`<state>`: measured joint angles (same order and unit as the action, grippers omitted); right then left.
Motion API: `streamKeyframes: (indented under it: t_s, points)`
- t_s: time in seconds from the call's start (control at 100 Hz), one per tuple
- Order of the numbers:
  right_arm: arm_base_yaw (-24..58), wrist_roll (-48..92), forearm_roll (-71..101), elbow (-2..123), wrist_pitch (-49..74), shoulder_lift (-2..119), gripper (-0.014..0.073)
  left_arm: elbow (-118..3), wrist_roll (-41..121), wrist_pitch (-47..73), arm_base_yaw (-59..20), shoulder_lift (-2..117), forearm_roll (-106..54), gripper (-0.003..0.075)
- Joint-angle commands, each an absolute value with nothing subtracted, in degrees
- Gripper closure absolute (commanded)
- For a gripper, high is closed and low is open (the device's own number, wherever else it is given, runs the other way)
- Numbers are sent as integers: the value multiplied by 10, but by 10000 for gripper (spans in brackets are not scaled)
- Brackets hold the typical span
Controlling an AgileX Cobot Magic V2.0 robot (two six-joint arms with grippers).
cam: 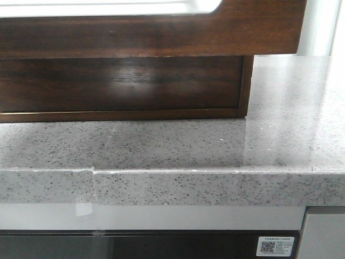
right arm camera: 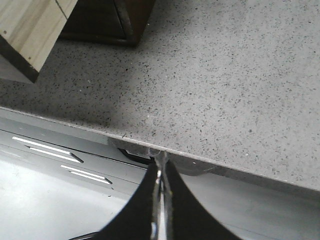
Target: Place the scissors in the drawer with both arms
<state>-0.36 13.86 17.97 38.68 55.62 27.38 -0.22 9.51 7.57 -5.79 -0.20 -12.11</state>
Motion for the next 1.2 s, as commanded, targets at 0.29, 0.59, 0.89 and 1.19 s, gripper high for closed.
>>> streamKeyframes:
  t_s: [0.29,0.59,0.89,1.19]
  points:
    - [-8,167,168,320,402,198,663,18,89,29,-59,-20,-127,741]
    - [-8,167,171,6,74,28,663,18,89,29,-59,-20,-127,741]
    - [-7,167,155,-15,116,-18,662,18,89,29,-59,-20,-127,741]
    - [-7,161,144,-15,43,-18,662,18,89,29,-59,-20,-127,741]
